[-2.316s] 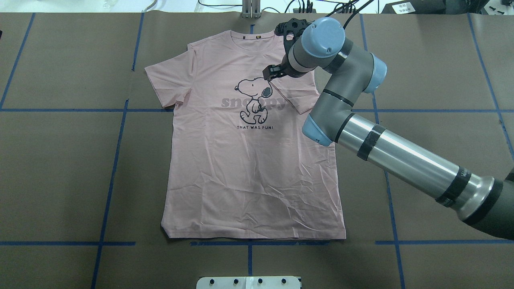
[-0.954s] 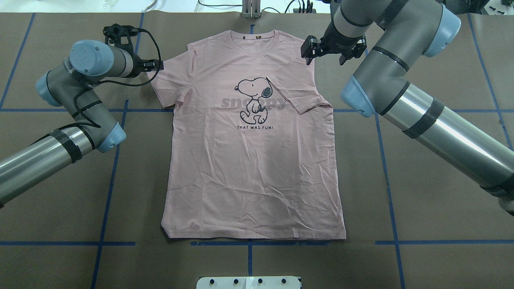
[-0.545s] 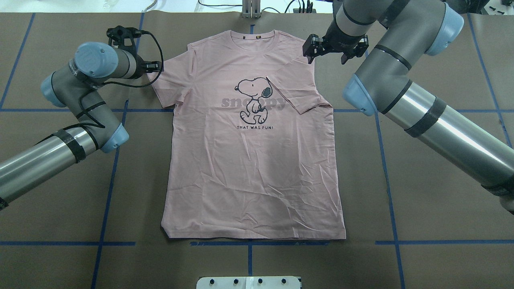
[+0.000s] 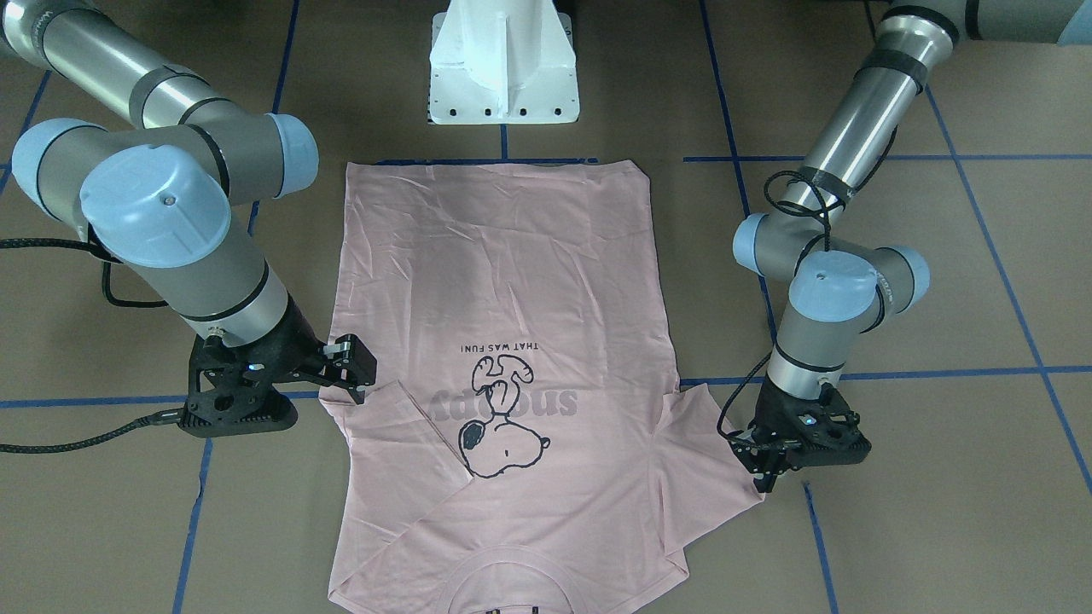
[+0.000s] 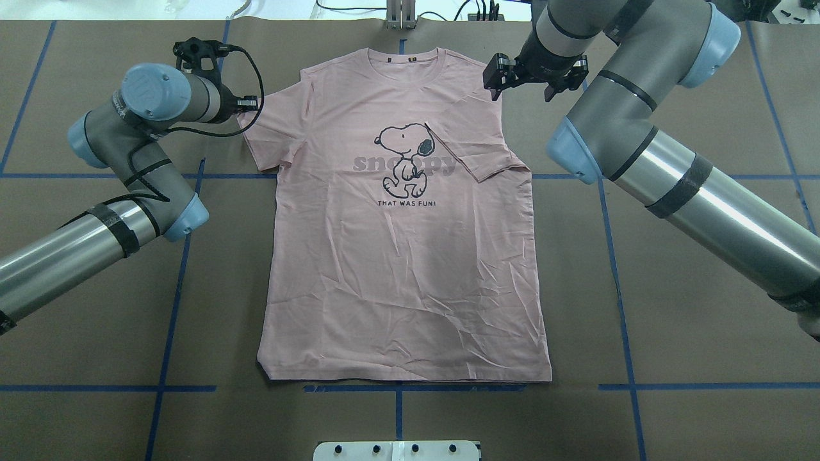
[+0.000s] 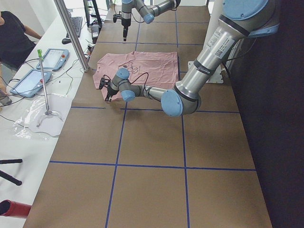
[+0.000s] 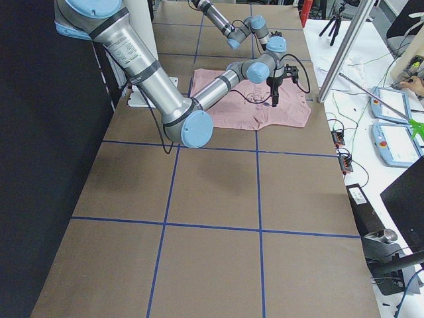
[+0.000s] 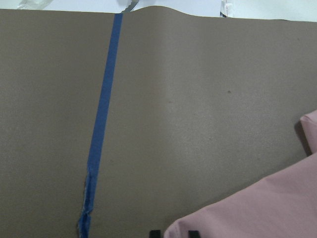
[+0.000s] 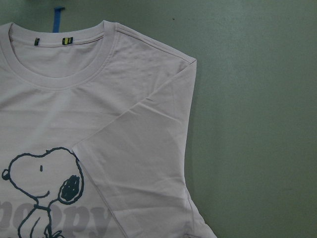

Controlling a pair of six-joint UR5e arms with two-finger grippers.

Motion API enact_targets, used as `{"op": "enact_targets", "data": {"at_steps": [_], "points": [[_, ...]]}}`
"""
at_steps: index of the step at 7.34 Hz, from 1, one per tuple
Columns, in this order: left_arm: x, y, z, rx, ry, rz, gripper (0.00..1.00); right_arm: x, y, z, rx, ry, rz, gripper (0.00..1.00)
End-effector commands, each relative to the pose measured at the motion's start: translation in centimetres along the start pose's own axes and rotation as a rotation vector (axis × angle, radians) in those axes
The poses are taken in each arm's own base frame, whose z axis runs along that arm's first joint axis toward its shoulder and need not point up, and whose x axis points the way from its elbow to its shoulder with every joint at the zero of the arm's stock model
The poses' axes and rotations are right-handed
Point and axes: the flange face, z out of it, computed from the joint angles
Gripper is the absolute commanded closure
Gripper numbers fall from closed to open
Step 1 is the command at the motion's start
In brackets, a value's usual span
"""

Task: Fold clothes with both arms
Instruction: 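Fold the other sleeve inward with the left gripper while the right gripper withdraws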

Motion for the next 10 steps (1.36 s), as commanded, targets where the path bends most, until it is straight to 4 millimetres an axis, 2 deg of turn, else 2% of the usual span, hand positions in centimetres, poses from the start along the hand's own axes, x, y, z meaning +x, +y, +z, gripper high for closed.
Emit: {"op": "enact_targets", "data": {"at_steps": [1,2,3,4,5,6,9,10], "points": [[2.0,-2.1,-2.8,-0.005,0.06,-0.01,1.0,0.2,0.0,0.2,-0.002,0.003,0.0,0.0],[5.1,-2.8,-5.7,-0.085,0.085,-0.02,1.0,0.2,0.0,0.4,-0.004,0.006,0.0,0.0],[9.1,-4.6,-7.6,-0.1,0.065,-0.077,1.0,0.3,-0.1,0.3,-0.003,0.006,0.0,0.0],[13.5,-4.9,-7.7,-0.111,0.083,-0.143,1.0,0.2,-0.1,0.3,-0.004,0.005,0.0,0.0],[19.3,-4.9,-5.9,-0.141,0.07,-0.179,1.0,0.2,-0.1,0.3,-0.004,0.005,0.0,0.0],[22.7,-5.0,-4.9,-0.107,0.043,-0.199,1.0,0.2,0.0,0.3,-0.005,0.004,0.001,0.0],[24.0,-2.5,-4.1,-0.113,0.042,-0.197,1.0,0.5,0.0,0.4,-0.009,0.006,0.003,0.0],[24.3,-2.4,-4.4,-0.103,0.073,-0.193,0.37,0.8,0.0,0.7,-0.012,0.01,0.004,0.0]]}}
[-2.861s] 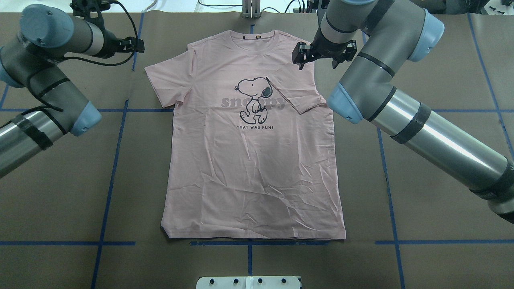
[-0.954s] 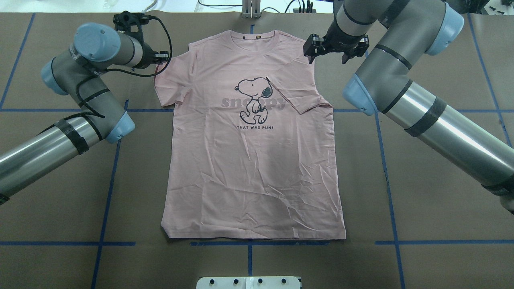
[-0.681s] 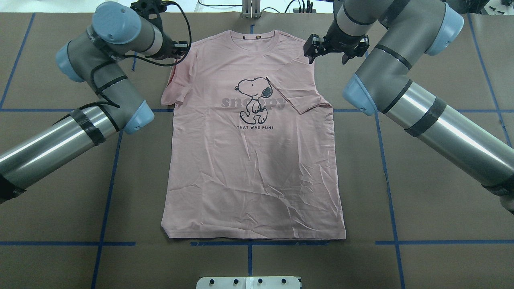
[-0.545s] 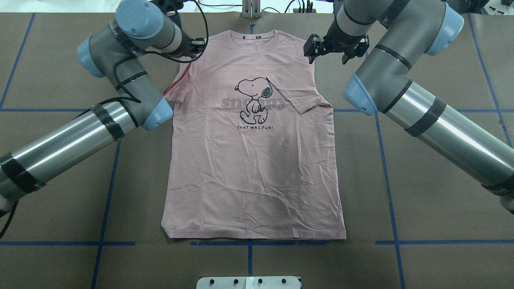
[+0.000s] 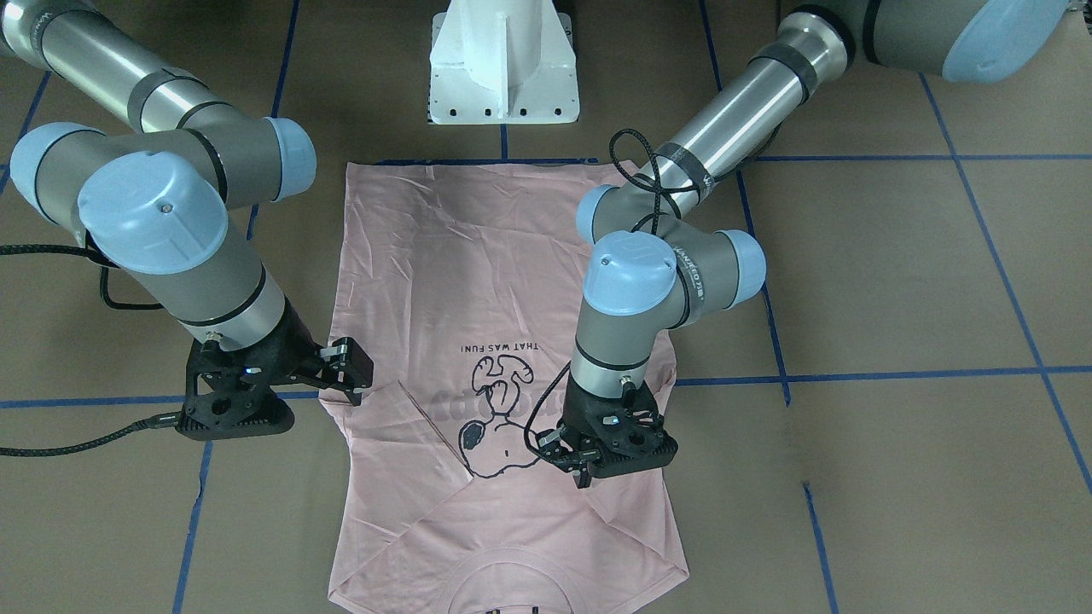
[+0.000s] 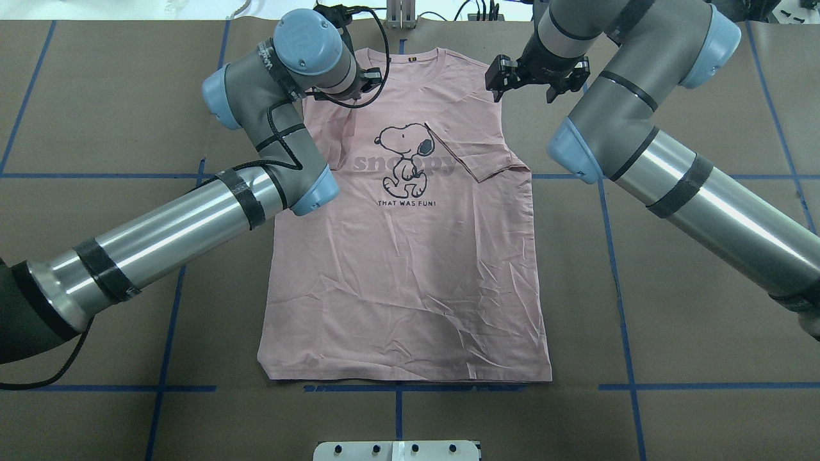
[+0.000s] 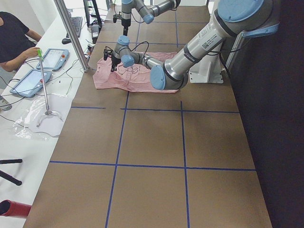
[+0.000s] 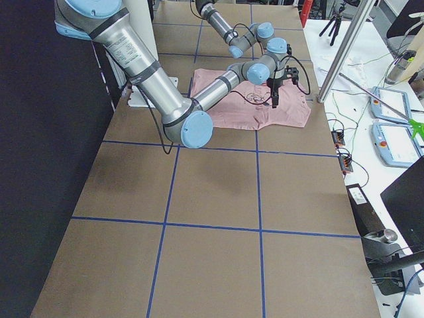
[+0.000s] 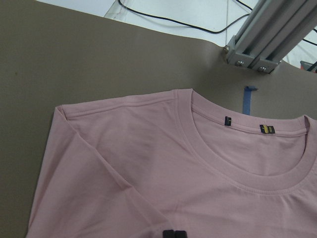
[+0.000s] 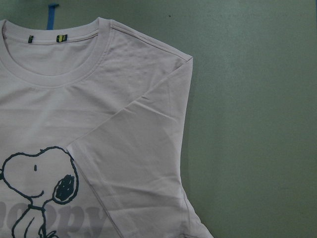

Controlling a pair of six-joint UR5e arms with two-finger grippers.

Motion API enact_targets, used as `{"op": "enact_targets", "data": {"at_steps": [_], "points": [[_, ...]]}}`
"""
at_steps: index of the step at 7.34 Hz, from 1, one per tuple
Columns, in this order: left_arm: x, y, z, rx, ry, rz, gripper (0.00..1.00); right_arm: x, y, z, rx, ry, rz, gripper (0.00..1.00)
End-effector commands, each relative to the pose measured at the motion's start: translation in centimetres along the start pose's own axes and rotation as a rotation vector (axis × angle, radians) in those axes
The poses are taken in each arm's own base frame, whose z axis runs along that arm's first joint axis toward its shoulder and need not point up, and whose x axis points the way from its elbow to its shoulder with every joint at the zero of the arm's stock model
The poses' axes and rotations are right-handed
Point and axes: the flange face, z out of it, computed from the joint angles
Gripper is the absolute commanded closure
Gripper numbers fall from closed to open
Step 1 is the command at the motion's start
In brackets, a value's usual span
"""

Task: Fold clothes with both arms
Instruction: 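Fold the other sleeve inward with the left gripper while the right gripper withdraws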

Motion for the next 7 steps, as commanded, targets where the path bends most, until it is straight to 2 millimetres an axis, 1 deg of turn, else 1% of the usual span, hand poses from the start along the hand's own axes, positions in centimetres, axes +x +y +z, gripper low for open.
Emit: {"op": "enact_targets", "data": {"at_steps": [1,2,3,4,5,6,7], "points": [[0.8,0.4,-0.6,0.008,0.042,0.003,0.0,0.3,0.0,0.3,-0.003,0.004,0.003,0.0],[1.9,0.2,-2.3,0.013,0.08,0.008,0.0,0.4,0.1,0.3,-0.003,0.004,0.005,0.0],[2.1,0.2,-4.4,0.014,0.115,0.012,0.0,0.4,0.2,0.2,-0.001,-0.001,0.008,0.0],[-0.9,2.3,-6.2,-0.07,0.166,0.025,0.0,0.4,0.4,0.1,-0.008,-0.01,0.04,0.0],[-4.4,4.3,-9.3,-0.133,0.171,0.035,0.0,1.7,1.6,0.5,-0.037,-0.031,0.074,0.0],[-7.0,5.5,-12.1,-0.147,0.143,0.038,0.0,3.7,5.2,0.7,-0.028,-0.069,0.093,0.0],[-8.9,6.3,-15.1,-0.152,0.122,0.078,0.0,5.8,9.0,0.0,-0.012,-0.119,0.156,0.0]]}}
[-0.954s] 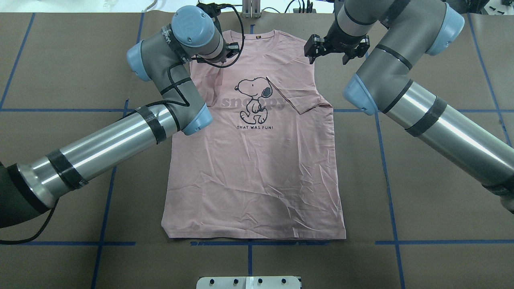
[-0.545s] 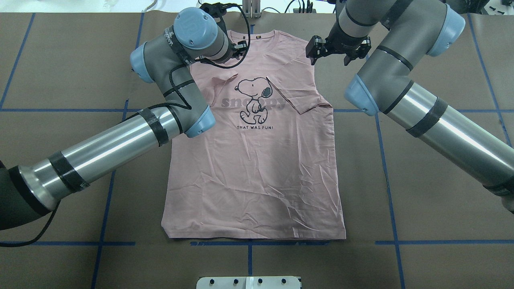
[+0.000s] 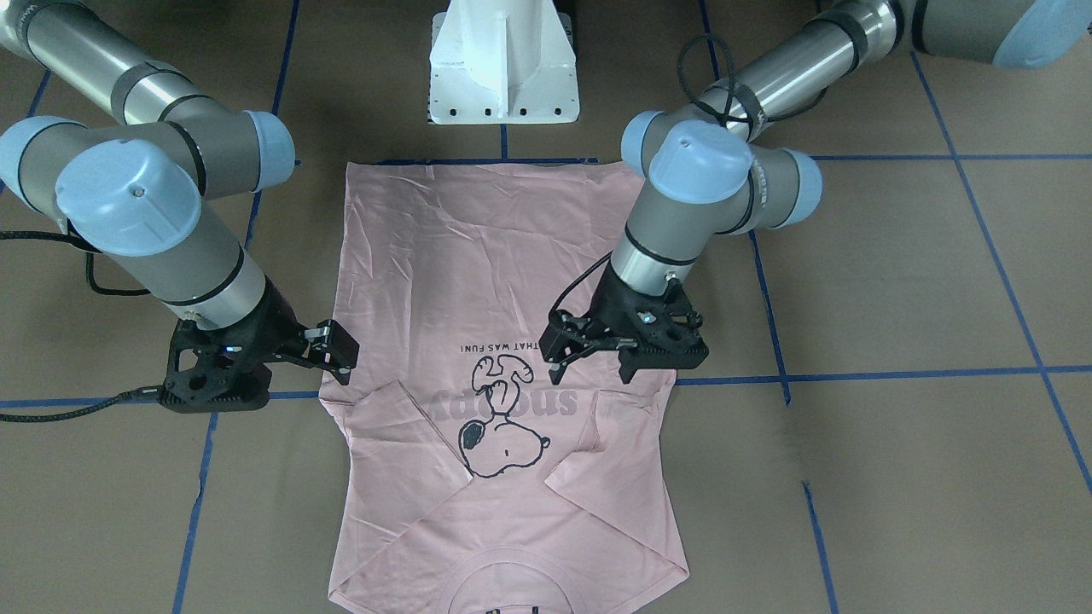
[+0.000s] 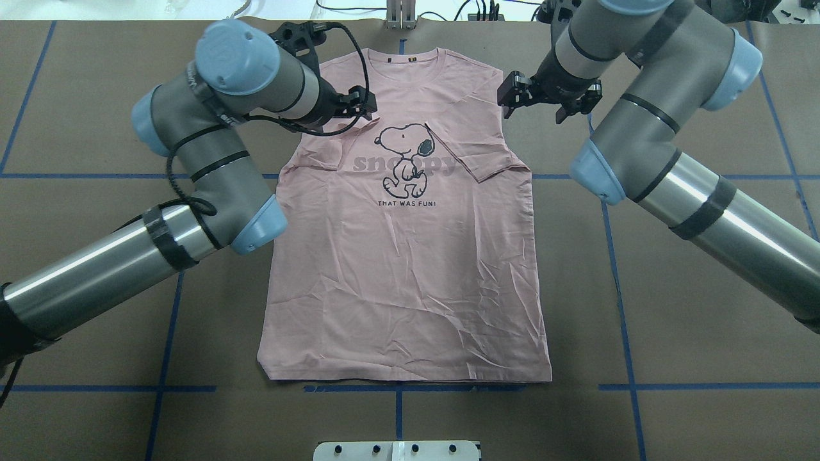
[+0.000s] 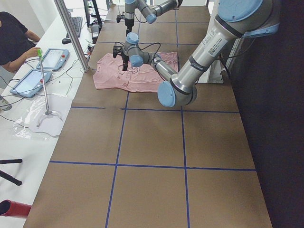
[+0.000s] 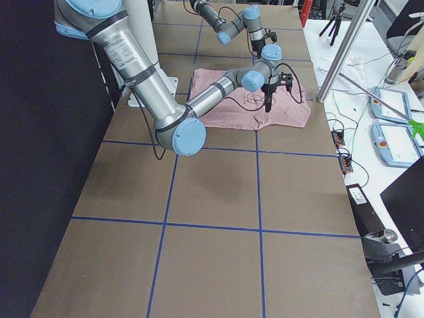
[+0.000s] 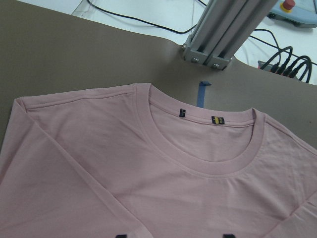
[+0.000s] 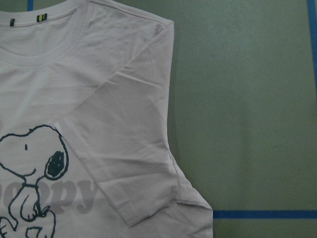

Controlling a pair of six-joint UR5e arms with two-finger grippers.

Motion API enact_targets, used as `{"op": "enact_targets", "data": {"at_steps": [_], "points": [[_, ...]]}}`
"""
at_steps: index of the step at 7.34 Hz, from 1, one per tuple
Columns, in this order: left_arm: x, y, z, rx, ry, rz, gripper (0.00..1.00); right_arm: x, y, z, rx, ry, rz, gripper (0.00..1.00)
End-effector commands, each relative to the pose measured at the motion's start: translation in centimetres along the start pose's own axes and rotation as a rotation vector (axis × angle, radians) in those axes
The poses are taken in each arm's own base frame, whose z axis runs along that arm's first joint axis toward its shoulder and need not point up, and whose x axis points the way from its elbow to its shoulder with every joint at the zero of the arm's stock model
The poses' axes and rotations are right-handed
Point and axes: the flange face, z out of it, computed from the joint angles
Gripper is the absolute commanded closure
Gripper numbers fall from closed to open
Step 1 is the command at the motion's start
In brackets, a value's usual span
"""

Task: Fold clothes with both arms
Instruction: 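Move both grippers to the hem corners nearest the robot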

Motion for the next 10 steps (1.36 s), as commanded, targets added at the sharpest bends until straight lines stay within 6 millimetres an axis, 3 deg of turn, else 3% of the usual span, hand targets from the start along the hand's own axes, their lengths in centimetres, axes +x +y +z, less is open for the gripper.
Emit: {"op": "enact_targets", "data": {"at_steps": [1,2,3,5,6,7,8,10], "points": [[-4.7,4.1,-6.9,-0.034,-0.046,0.056,0.0,3.5,8.5,-1.0,0.016,-0.078,0.092,0.0],[-6.4,5.3,-8.5,-0.041,-0.066,0.053,0.0,4.0,14.6,0.4,0.047,-0.041,0.092,0.0],[-6.6,5.6,-8.2,-0.055,-0.102,0.043,0.0,4.0,20.3,1.4,0.062,-0.016,0.097,0.0],[-6.4,6.8,-7.6,-0.069,-0.103,0.045,0.0,2.6,29.5,3.1,0.045,-0.005,0.138,0.0],[-6.3,6.9,-7.4,-0.072,-0.104,0.044,0.0,1.3,33.1,4.5,0.072,0.002,0.156,0.0],[-6.4,7.0,-7.3,-0.074,-0.105,0.045,0.0,0.6,35.5,5.4,0.081,0.013,0.136,0.0],[-6.5,7.0,-7.3,-0.075,-0.105,0.045,0.0,0.5,36.6,5.9,0.066,0.031,0.122,0.0],[-6.6,7.0,-7.2,-0.076,-0.106,0.046,0.0,1.3,37.0,7.1,0.052,0.066,0.117,0.01]]}}
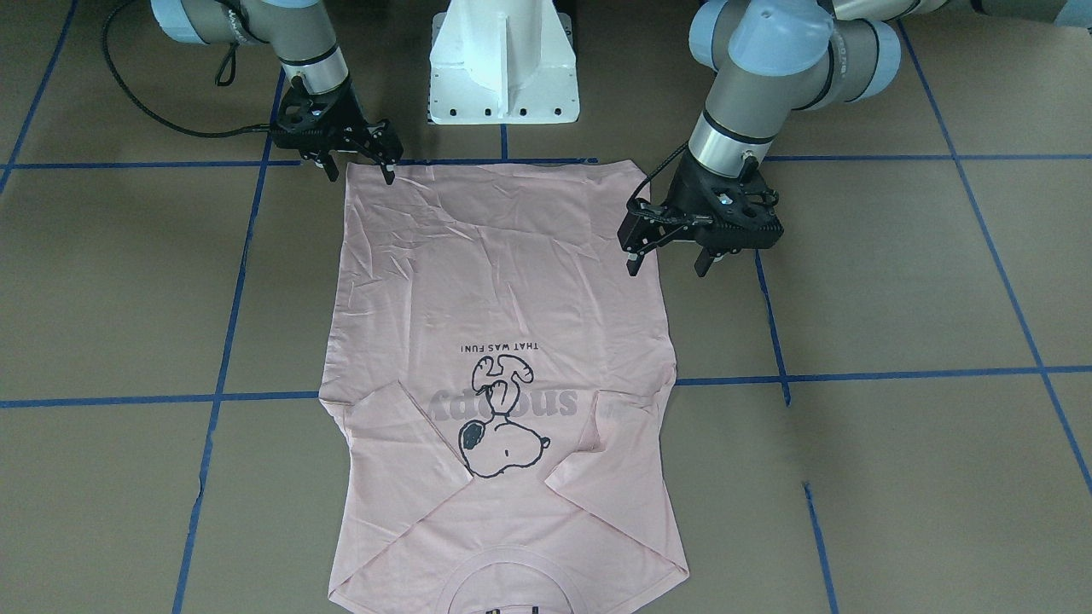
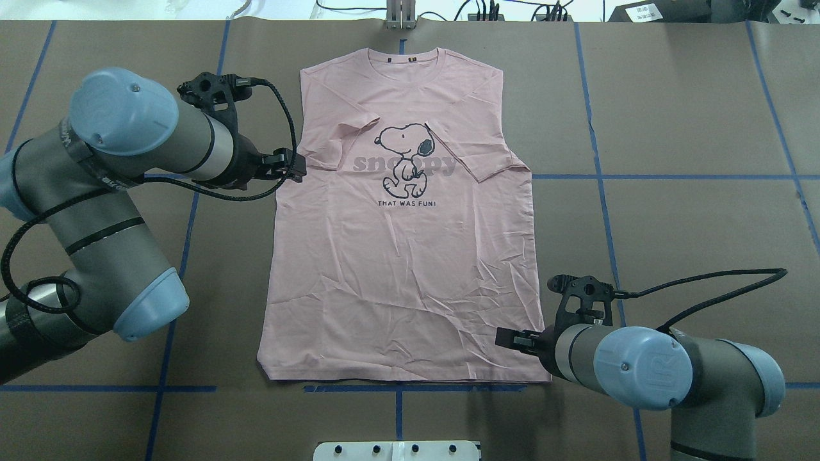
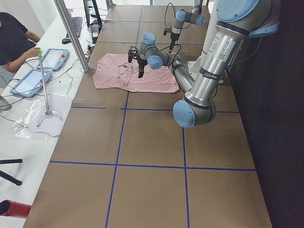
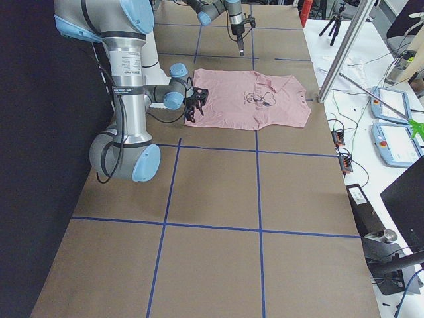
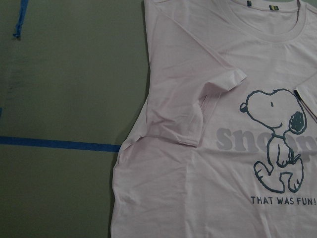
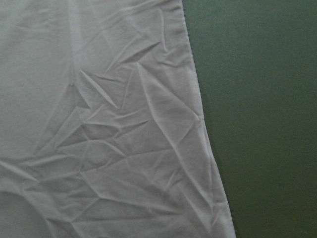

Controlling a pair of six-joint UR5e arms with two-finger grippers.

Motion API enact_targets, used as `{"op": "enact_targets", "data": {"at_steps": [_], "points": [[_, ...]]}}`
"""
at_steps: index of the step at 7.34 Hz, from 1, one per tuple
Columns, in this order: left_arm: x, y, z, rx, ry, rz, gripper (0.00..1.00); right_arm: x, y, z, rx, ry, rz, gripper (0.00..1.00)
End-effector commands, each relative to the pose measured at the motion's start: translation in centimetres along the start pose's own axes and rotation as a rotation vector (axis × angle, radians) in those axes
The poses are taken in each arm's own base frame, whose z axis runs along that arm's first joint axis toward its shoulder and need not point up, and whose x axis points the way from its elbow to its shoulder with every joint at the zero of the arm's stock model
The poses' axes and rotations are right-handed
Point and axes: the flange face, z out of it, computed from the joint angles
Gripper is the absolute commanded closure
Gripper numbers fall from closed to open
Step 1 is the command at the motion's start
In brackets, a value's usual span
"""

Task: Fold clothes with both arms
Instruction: 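Move both grippers to the hem corners nearest the robot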

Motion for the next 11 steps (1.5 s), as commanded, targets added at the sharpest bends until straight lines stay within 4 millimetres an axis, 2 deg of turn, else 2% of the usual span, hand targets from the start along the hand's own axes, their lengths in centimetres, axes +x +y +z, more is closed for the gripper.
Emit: {"op": "enact_targets", "data": {"at_steps": [1,4,6,9,10,11], "points": [[0.0,0.0,0.0,0.0,0.001,0.002,0.0,1.1,0.9,1.6,-0.013,0.043,-0.011,0.01],[0.0,0.1,0.0,-0.001,0.003,0.005,0.0,1.9,1.8,3.4,-0.034,0.081,-0.02,0.02],[0.1,0.1,-0.1,-0.002,0.006,0.008,0.0,1.6,2.1,3.0,-0.059,0.072,-0.02,0.12],[0.1,0.1,-0.1,-0.002,0.006,0.008,0.0,1.3,2.1,2.3,-0.069,0.06,-0.017,0.13],[0.1,0.0,-0.1,-0.001,0.004,0.007,0.0,1.5,2.1,2.4,-0.068,0.065,-0.017,0.17],[0.1,0.2,0.1,-0.005,0.005,0.009,0.0,1.6,2.1,2.5,-0.068,0.068,-0.017,0.43]]}}
